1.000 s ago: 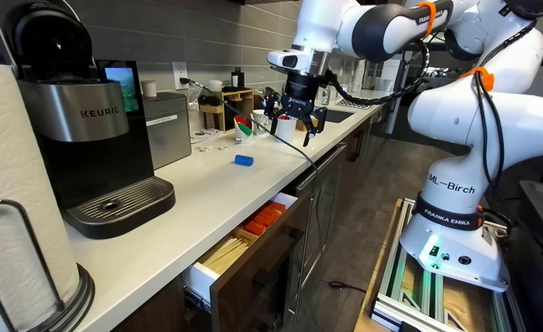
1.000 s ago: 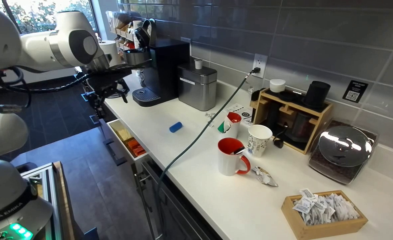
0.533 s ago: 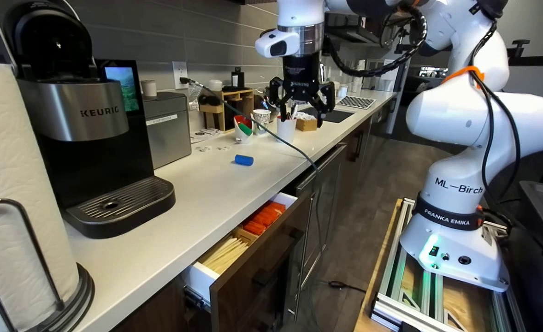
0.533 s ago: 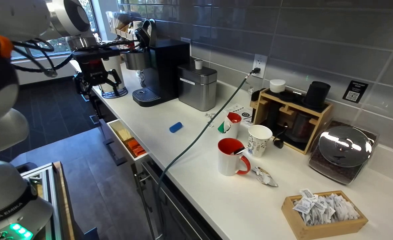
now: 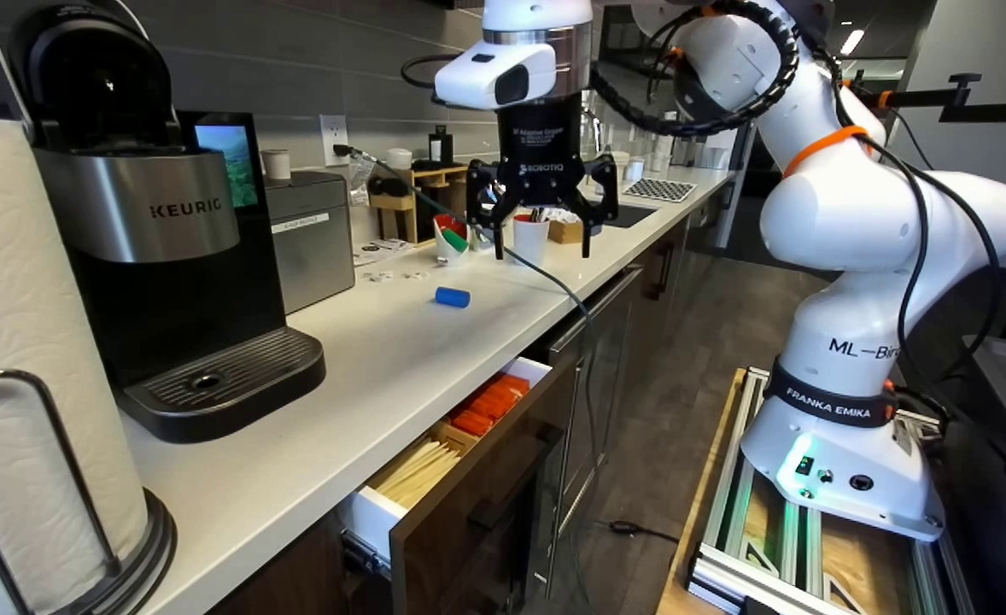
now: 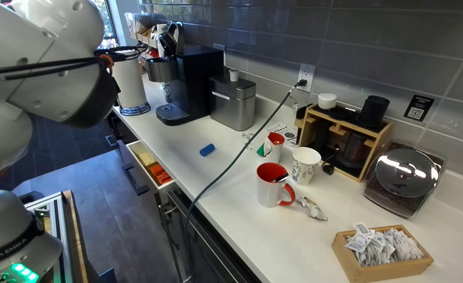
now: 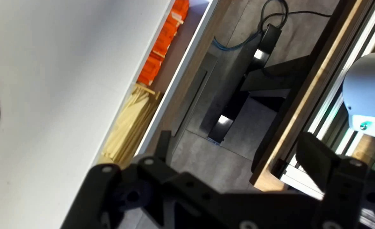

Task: Open the first top drawer

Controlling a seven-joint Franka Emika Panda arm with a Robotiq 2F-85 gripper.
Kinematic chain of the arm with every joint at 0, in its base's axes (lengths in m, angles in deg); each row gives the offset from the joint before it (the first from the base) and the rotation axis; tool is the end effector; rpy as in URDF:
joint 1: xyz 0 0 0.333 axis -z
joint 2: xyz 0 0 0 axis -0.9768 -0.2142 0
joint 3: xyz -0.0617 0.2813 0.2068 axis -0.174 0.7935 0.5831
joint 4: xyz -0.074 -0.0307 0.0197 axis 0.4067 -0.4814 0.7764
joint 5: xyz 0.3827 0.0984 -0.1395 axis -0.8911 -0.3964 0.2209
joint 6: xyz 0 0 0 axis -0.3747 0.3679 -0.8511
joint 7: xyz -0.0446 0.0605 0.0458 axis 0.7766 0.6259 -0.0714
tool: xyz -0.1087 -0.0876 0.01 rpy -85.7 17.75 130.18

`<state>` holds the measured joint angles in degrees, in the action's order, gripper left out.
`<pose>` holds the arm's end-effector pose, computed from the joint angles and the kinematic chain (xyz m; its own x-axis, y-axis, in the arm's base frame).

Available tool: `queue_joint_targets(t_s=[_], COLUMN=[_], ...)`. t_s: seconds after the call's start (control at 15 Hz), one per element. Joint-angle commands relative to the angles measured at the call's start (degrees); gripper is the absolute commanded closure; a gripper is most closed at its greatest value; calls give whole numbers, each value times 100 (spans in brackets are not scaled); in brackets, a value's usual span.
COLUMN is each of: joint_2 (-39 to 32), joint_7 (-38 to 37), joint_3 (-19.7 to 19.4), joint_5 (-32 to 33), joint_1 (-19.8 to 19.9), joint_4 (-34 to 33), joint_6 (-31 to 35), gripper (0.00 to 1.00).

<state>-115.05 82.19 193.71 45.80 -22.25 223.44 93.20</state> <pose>0.3196 0.2579 0.4266 -0.4855 0.8294 -0.2762 0.8709 0.4865 -0.0699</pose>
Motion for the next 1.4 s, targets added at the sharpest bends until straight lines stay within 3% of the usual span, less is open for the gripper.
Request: queue_joint_targets(t_s=[0.0, 0.27, 0.33, 0.4, 0.6, 0.67, 1.0, 1.33], joint_2=[-240, -545, -1055, -632, -1066, -877, -929, -904], joint_7=[-444, -1725, -1374, -1413, -1420, -2106, -3492, -4959], joint_3=[-184, 33, 165, -70, 113, 4, 230, 720], joint_5=[-15, -59, 103, 118, 129, -75, -72, -320], joint_1=[-283, 128, 204, -174, 1, 24, 361, 786], joint_4=[-100, 149, 317, -4, 128, -49, 83, 257], joint_6=[-491, -976, -832, -1040, -1050, -1018, -949, -995], gripper=[0, 0, 0, 0, 0, 0, 0, 0])
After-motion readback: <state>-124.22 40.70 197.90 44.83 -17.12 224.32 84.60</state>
